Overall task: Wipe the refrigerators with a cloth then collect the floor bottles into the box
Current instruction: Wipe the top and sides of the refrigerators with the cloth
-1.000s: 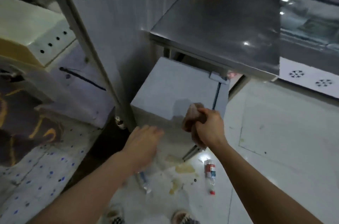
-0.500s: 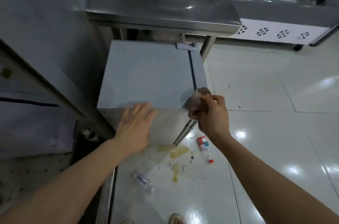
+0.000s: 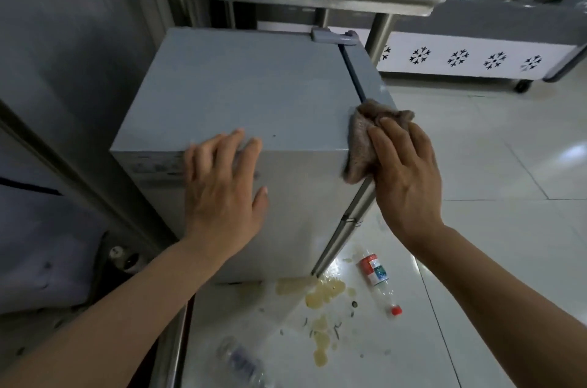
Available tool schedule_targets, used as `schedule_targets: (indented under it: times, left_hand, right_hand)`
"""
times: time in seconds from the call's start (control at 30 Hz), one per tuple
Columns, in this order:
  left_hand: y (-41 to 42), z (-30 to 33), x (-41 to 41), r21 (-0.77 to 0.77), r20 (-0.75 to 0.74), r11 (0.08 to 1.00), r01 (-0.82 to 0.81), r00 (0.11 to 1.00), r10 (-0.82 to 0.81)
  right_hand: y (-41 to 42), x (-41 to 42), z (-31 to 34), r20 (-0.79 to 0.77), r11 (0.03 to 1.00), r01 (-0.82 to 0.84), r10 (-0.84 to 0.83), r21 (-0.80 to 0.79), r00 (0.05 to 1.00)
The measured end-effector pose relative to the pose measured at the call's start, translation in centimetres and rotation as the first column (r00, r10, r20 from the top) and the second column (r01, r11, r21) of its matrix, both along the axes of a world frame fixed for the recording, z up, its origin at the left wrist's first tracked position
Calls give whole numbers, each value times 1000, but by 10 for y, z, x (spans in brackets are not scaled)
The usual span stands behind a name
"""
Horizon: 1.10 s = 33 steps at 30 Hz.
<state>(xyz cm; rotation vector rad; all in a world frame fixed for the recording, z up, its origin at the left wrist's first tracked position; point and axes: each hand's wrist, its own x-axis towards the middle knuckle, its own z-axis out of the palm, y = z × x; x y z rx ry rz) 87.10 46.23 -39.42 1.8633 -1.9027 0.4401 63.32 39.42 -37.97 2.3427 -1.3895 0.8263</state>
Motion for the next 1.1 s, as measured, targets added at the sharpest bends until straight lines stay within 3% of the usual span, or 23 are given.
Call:
schedule_targets:
  times: [0.3, 0.47, 0.63, 0.73, 0.9, 1.03, 1.1]
  left_hand:
    - [-18, -24, 5, -340, 2, 940, 33, 999, -34]
    - [-26, -33, 7, -500, 63, 865, 47, 998, -18]
    - [-23, -37, 7, -495, 82, 868, 39, 997, 2]
    - [-14, -41, 20, -460, 101, 884, 88, 994, -46]
    - [0, -46, 64, -492, 88, 869, -56, 990, 113]
    - [-1, -51, 80, -530, -6, 840, -117, 991, 134]
    - [-4, -51, 77, -560, -47, 821, -113, 993, 105]
  right_hand:
    - [-12, 38, -44, 126, 922, 36, 14, -385, 992]
    - [-15, 69, -53, 273, 878, 80, 59, -473, 960]
    - [-5, 109, -54, 155, 853, -90, 196, -513, 968]
    - [-9, 85, -56, 86, 851, -82, 147, -519, 985]
    - [-26, 23, -61, 221, 841, 145, -32, -520, 975]
    - [-25, 49, -71, 324, 838, 155, 26, -522, 946]
    - [-20, 80, -79, 301, 834, 93, 91, -544, 949]
